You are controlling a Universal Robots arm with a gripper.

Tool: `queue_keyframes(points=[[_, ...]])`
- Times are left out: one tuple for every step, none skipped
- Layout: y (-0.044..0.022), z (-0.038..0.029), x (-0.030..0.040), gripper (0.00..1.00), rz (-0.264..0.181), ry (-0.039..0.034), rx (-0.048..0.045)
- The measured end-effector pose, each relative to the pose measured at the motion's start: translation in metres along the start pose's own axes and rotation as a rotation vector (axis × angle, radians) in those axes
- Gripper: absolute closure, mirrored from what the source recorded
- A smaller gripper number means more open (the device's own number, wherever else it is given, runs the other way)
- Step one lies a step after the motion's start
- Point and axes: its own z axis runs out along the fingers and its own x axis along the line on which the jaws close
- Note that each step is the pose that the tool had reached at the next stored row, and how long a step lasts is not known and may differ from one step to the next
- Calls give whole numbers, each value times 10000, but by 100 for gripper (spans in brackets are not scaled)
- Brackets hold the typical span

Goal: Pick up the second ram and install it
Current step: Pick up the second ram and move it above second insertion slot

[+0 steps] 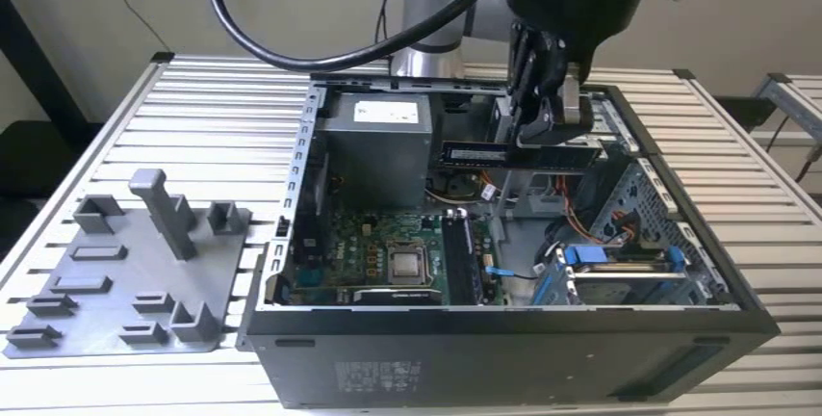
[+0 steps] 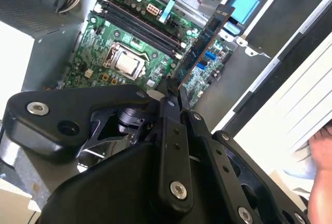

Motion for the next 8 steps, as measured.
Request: queue_keyframes(points=[[0,0,0,86,0,0,0],[-1,1,-2,86,0,-1,0],[-1,0,-10,86,0,0,0],[0,1,-26,86,1,1,0],[1,2,-47,86,3,-1,1],[3,3,-72,86,6,-1,1],[4,4,-97,86,8,0,1],[5,6,-124,86,8,-1,0]])
